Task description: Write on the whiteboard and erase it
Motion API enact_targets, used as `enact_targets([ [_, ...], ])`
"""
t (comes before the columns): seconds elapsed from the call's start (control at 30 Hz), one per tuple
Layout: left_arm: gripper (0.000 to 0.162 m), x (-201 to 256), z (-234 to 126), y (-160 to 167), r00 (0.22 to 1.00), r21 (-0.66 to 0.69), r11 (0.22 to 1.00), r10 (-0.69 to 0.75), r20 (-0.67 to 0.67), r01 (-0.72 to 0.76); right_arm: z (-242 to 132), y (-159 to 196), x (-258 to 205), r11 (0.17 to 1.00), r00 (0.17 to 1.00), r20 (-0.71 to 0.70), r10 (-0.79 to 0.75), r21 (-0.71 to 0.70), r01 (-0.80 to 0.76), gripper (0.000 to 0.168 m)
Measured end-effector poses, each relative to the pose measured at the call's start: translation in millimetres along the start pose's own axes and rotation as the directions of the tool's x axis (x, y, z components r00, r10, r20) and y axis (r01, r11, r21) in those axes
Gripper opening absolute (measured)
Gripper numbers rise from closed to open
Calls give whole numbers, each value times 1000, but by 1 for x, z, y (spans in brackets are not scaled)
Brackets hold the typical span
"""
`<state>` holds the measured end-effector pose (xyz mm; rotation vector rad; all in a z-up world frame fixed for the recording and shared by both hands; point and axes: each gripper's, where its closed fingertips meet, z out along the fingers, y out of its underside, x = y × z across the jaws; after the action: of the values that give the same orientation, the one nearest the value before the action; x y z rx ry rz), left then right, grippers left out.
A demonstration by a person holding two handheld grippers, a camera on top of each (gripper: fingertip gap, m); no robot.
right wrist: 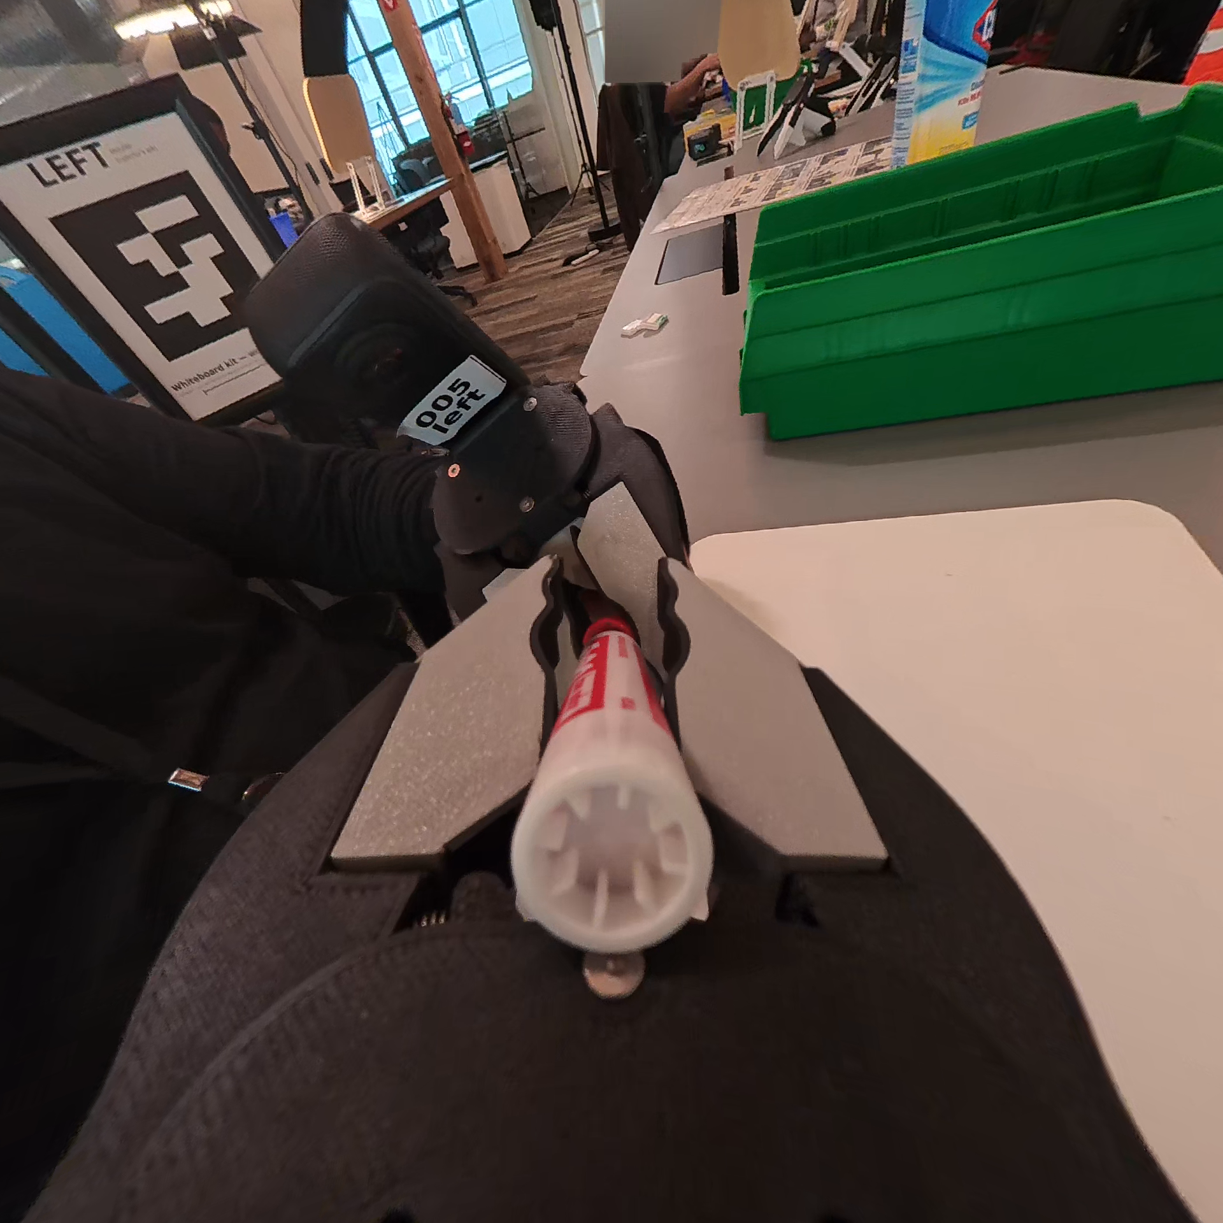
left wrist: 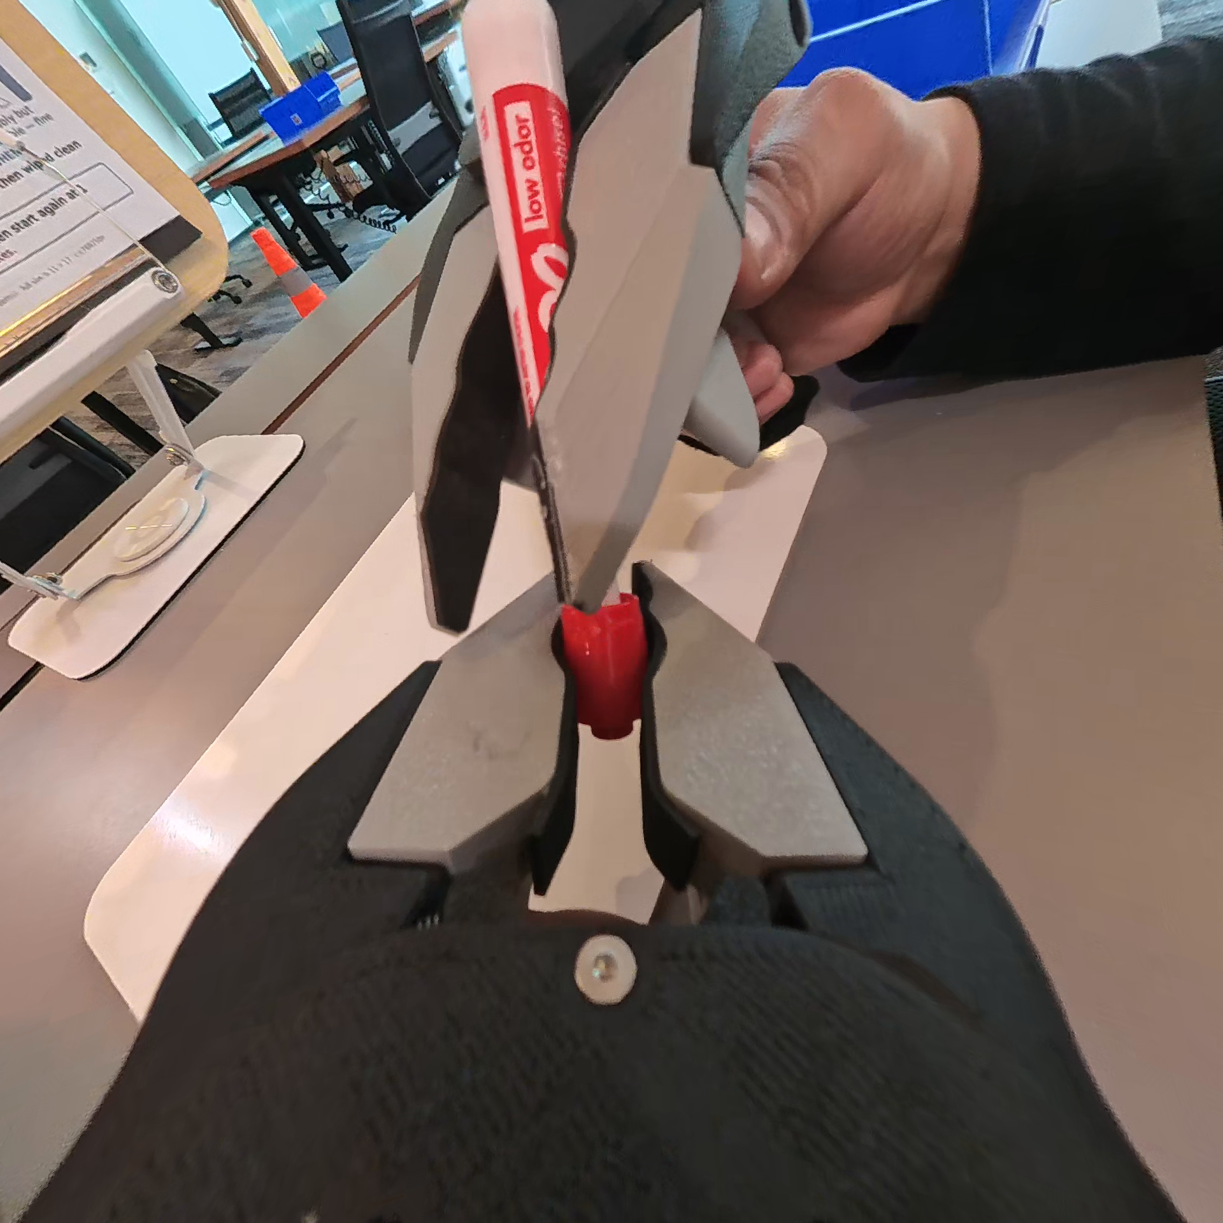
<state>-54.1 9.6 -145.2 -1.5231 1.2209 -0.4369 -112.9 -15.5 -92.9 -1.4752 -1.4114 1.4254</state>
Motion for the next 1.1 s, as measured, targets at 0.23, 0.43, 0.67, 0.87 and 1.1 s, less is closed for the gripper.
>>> enact_targets([
  [0.23, 11, 1, 0, 3, 998, -7, 999, -45, -38, 45, -14, -9, 4, 999, 999, -31, -14, 39, 15, 26],
  [0.43, 11, 4, 1, 6, 999, -27, 999, -21, -43, 20, -19, -19, 6, 995, 997, -67, -45, 87, 51, 25],
  [0.67, 11, -1, 1, -6, 999, 32, 999, 22, 33, -23, -7, -27, 5, 983, 997, -71, -33, 178, 45, 26],
  [0.87, 11, -1, 2, -10, 1000, 65, 998, -11, 27, 9, -15, -39, 10, 956, 993, -115, -35, 286, 66, 26],
  [1.1, 11, -2, -4, -18, 991, 127, 984, -124, -45, 129, -15, -39, -12, 959, 996, 8, -85, 271, 80, 25],
])
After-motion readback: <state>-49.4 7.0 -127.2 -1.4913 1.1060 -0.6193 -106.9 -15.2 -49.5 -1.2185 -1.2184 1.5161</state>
